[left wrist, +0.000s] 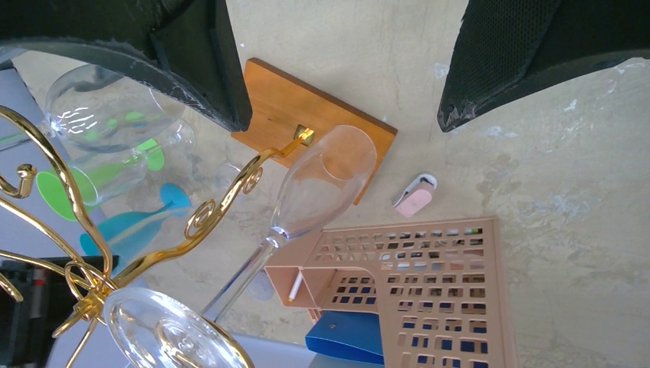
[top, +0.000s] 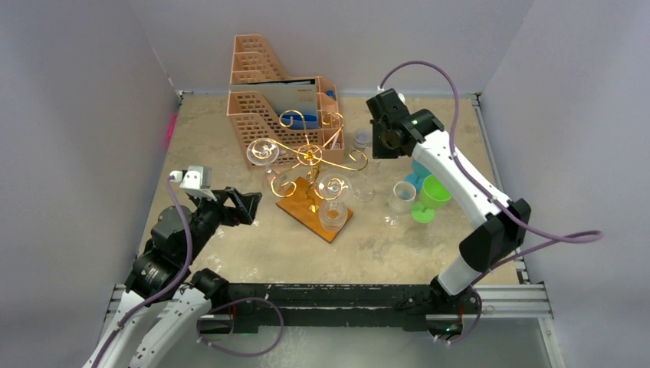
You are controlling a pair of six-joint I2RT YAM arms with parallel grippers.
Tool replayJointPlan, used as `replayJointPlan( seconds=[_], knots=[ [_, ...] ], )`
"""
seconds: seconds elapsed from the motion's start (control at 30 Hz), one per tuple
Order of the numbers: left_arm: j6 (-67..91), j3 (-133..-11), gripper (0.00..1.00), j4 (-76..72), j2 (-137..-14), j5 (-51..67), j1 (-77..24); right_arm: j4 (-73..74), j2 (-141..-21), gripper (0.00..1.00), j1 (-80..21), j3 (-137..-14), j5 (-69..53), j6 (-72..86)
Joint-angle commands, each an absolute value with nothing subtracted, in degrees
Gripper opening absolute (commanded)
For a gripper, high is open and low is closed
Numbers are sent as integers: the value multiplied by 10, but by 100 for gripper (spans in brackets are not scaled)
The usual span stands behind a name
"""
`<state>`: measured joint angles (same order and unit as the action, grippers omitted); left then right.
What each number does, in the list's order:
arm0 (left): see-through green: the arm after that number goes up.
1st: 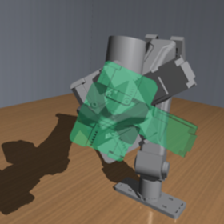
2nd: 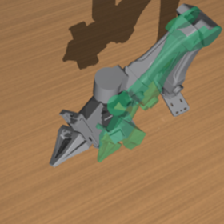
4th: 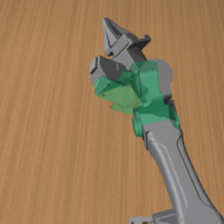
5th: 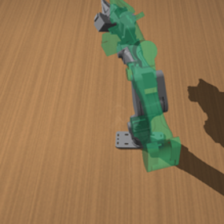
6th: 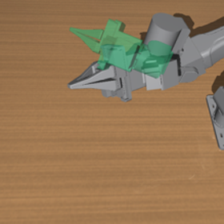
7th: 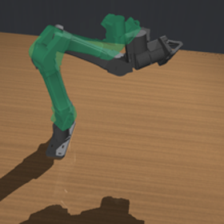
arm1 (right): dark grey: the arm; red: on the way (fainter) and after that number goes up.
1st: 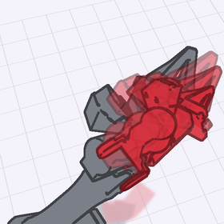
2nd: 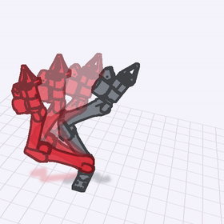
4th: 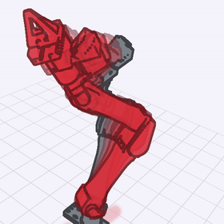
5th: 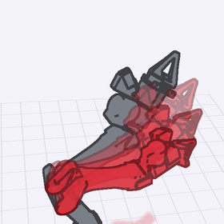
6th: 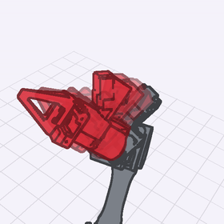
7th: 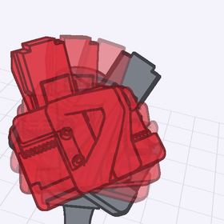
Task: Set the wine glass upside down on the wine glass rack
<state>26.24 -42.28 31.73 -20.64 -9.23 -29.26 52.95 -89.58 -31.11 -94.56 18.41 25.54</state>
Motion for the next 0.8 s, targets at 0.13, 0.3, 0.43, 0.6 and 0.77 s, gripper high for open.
replayJointPlan(
  seconds=[0.13, 0.3, 0.43, 0.6, 0.77],
  knots=[
    [240, -472, 93, 333, -187, -110, -290, 462, -781, 0, -312, -909, 159, 236],
    [224, -496, 92, 286, -157, -7, -290, 423, -723, 0, -312, -867, 159, 235],
    [276, -505, 92, 253, -147, 38, -290, 387, -677, 0, -312, -827, 157, 236],
    [296, -580, 92, 287, -203, 120, -290, 358, -624, 0, -312, -794, 150, 235],
    [298, -633, 92, 270, -277, 234, -290, 310, -562, 0, -312, -755, 136, 238]
  ],
)
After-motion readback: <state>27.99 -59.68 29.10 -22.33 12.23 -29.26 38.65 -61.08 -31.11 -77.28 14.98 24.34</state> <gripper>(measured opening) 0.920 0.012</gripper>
